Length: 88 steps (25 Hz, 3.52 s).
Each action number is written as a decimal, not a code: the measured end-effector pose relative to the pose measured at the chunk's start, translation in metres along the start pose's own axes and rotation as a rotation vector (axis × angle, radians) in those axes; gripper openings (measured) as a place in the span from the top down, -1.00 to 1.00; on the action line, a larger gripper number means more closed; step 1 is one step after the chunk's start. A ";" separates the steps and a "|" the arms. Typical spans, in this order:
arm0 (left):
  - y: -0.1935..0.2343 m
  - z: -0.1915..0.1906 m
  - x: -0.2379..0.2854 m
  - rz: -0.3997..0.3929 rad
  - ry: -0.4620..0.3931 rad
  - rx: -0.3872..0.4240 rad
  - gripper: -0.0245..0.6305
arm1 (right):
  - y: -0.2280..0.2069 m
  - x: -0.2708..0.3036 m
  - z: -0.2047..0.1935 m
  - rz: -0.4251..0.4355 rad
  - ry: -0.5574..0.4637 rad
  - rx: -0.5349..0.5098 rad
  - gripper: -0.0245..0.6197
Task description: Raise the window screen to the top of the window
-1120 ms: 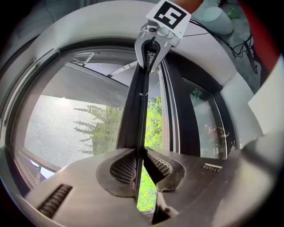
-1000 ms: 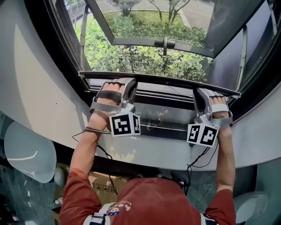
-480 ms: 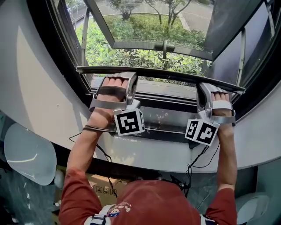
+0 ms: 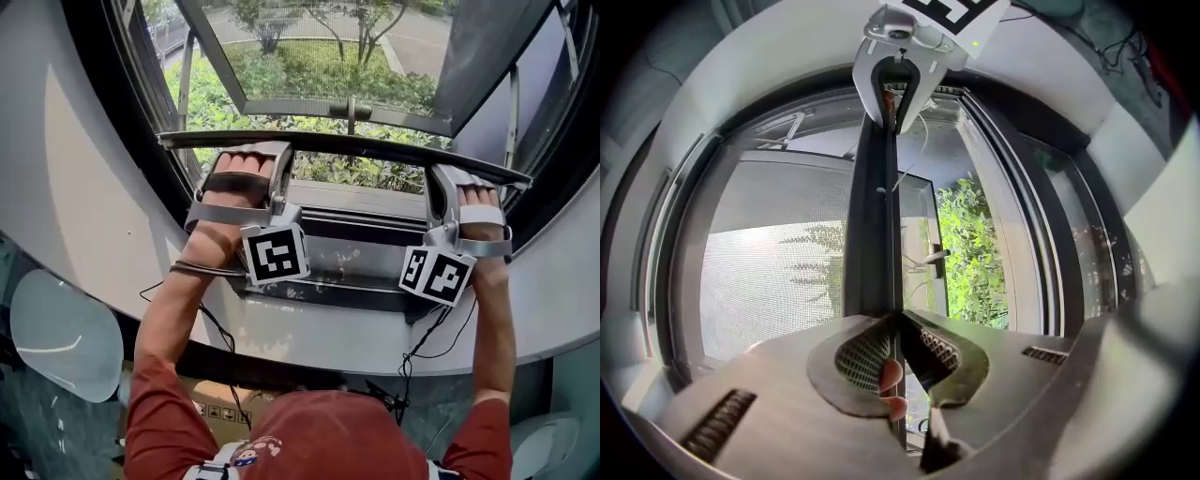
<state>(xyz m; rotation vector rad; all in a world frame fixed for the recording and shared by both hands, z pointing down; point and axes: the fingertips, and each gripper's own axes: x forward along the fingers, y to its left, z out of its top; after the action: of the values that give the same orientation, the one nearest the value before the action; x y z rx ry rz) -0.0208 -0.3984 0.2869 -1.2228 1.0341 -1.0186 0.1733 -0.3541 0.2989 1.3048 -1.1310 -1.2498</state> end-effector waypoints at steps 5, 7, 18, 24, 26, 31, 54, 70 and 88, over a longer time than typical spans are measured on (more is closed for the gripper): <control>0.032 -0.002 0.001 0.037 0.007 0.015 0.81 | -0.032 0.003 0.001 -0.035 0.016 -0.022 0.76; 0.046 -0.004 0.001 0.059 0.009 0.023 0.81 | -0.044 0.004 0.001 -0.056 0.017 -0.031 0.76; 0.116 -0.006 0.005 0.145 0.024 0.038 0.80 | -0.114 0.011 0.001 -0.130 0.025 -0.061 0.75; 0.157 -0.011 0.013 0.189 0.036 0.045 0.80 | -0.156 0.021 0.002 -0.157 0.024 -0.065 0.75; 0.168 -0.010 0.014 0.193 0.037 0.040 0.80 | -0.168 0.021 0.002 -0.164 0.025 -0.063 0.75; 0.192 -0.010 0.014 0.213 0.042 0.028 0.80 | -0.194 0.022 0.001 -0.204 0.031 -0.066 0.74; 0.332 -0.016 0.030 0.372 0.072 0.023 0.80 | -0.333 0.044 0.000 -0.312 0.100 -0.128 0.73; 0.434 -0.024 0.038 0.460 0.135 0.038 0.80 | -0.435 0.055 0.002 -0.368 0.147 -0.167 0.75; 0.517 -0.031 0.043 0.567 0.145 -0.013 0.79 | -0.521 0.064 0.003 -0.489 0.173 -0.217 0.80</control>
<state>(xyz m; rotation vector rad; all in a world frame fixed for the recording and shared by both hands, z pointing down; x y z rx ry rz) -0.0184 -0.4107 -0.2324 -0.7981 1.3995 -0.6588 0.1740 -0.3656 -0.2258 1.5379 -0.5483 -1.5261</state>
